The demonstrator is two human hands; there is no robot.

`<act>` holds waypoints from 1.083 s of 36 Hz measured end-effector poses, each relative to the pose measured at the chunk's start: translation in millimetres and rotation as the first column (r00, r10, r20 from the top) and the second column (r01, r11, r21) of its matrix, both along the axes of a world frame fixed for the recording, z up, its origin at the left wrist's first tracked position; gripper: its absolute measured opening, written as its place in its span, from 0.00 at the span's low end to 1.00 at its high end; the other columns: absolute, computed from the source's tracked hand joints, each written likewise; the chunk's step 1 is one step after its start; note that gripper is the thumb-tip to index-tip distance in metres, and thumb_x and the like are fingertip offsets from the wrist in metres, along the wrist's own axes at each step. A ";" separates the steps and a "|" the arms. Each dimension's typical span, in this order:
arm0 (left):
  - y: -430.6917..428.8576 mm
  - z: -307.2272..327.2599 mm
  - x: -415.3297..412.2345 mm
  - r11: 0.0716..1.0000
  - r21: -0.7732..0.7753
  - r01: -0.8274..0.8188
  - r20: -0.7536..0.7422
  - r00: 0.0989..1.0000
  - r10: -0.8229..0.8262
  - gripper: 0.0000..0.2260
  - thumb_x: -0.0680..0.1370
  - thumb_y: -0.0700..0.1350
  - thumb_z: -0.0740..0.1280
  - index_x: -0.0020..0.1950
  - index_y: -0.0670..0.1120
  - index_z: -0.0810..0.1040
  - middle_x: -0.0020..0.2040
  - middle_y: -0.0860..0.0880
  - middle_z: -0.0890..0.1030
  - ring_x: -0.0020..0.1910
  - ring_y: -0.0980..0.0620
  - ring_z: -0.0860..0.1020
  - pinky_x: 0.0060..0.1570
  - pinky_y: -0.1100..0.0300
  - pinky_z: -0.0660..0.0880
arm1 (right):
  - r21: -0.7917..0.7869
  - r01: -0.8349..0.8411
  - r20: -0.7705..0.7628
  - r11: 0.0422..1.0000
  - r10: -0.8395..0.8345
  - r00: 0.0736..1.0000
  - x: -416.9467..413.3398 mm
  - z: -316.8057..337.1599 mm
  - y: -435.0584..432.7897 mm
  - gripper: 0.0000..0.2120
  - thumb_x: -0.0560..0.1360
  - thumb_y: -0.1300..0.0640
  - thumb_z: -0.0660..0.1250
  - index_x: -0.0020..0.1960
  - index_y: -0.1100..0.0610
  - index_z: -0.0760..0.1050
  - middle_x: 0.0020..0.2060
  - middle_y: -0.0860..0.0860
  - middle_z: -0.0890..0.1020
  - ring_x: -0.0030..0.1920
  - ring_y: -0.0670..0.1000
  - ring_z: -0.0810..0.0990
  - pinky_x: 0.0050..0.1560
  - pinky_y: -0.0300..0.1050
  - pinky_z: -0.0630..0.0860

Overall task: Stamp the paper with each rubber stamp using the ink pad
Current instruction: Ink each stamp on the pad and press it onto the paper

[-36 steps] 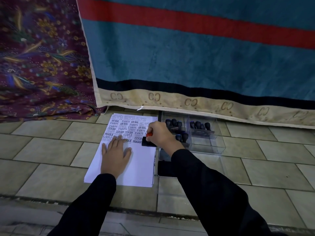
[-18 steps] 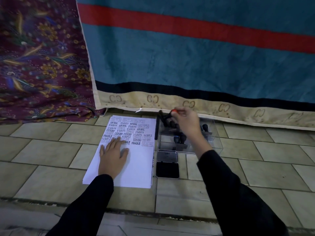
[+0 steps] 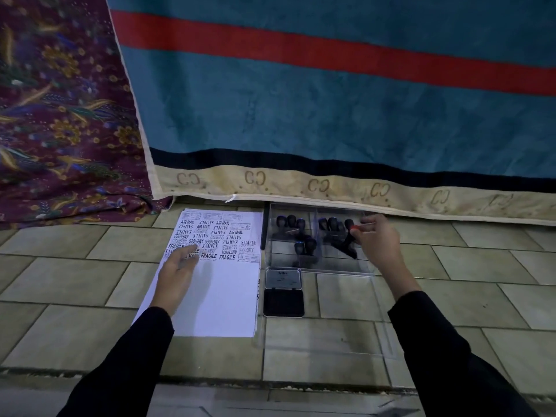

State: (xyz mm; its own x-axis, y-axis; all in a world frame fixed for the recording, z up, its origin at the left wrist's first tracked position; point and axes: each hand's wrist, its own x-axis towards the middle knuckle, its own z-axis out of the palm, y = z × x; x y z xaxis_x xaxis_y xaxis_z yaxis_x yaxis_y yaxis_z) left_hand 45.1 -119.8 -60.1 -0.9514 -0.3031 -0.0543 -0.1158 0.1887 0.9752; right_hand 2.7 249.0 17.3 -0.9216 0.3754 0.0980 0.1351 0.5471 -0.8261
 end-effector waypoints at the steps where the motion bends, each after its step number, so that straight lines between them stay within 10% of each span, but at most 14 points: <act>1: -0.1 -1.9 -0.3 0.998 -0.068 0.011 0.007 1.000 -0.011 0.10 0.79 0.42 0.63 0.59 0.52 0.77 0.61 0.50 0.77 0.60 0.52 0.74 0.58 0.59 0.67 | 0.058 -0.022 0.031 0.998 0.020 0.999 0.6 -1.0 -1.9 0.11 0.73 0.62 0.69 0.54 0.62 0.75 0.43 0.53 0.79 0.43 0.51 0.77 0.46 0.41 0.72; 8: 15.0 -9.7 -2.8 0.741 -0.671 0.015 -0.162 0.973 -0.167 0.11 0.76 0.45 0.63 0.57 0.47 0.78 0.62 0.46 0.79 0.65 0.44 0.72 0.66 0.44 0.64 | 0.250 -0.183 0.210 0.951 0.132 0.969 -10.2 -8.2 -4.2 0.06 0.74 0.62 0.67 0.50 0.64 0.78 0.42 0.57 0.79 0.45 0.56 0.78 0.45 0.41 0.70; 18: 69.6 -9.4 26.9 0.551 -0.744 0.378 0.014 0.833 -0.553 0.38 0.67 0.76 0.56 0.72 0.56 0.64 0.71 0.59 0.64 0.73 0.60 0.57 0.75 0.56 0.44 | 0.236 -0.312 0.368 0.920 0.212 0.905 -25.9 -17.5 -8.4 0.02 0.71 0.63 0.70 0.42 0.61 0.81 0.36 0.53 0.78 0.41 0.51 0.76 0.50 0.43 0.79; 23: 72.1 -14.1 28.1 0.482 -0.778 0.403 0.082 0.826 -0.558 0.47 0.61 0.80 0.59 0.74 0.57 0.58 0.74 0.58 0.61 0.74 0.61 0.54 0.75 0.53 0.42 | 0.345 -0.341 0.433 0.874 0.174 0.884 -26.0 -15.3 -12.2 0.09 0.72 0.58 0.70 0.49 0.61 0.81 0.50 0.57 0.81 0.51 0.54 0.79 0.52 0.42 0.75; 31: 73.1 -14.1 28.6 0.458 -0.795 0.397 0.093 0.826 -0.556 0.46 0.61 0.80 0.59 0.74 0.60 0.56 0.74 0.59 0.60 0.74 0.61 0.53 0.75 0.52 0.42 | 0.456 -0.400 0.284 0.795 0.296 0.912 -24.7 0.4 -42.5 0.08 0.75 0.59 0.64 0.52 0.56 0.80 0.49 0.54 0.83 0.51 0.54 0.80 0.42 0.39 0.75; 39: 74.3 -9.9 30.0 0.486 -0.778 0.399 0.089 0.835 -0.543 0.45 0.61 0.79 0.59 0.74 0.61 0.57 0.73 0.60 0.61 0.73 0.62 0.54 0.75 0.53 0.42 | 0.560 -0.569 0.421 0.602 0.384 0.822 -29.7 -9.5 -78.0 0.10 0.74 0.56 0.66 0.54 0.55 0.79 0.53 0.55 0.81 0.53 0.57 0.79 0.52 0.48 0.76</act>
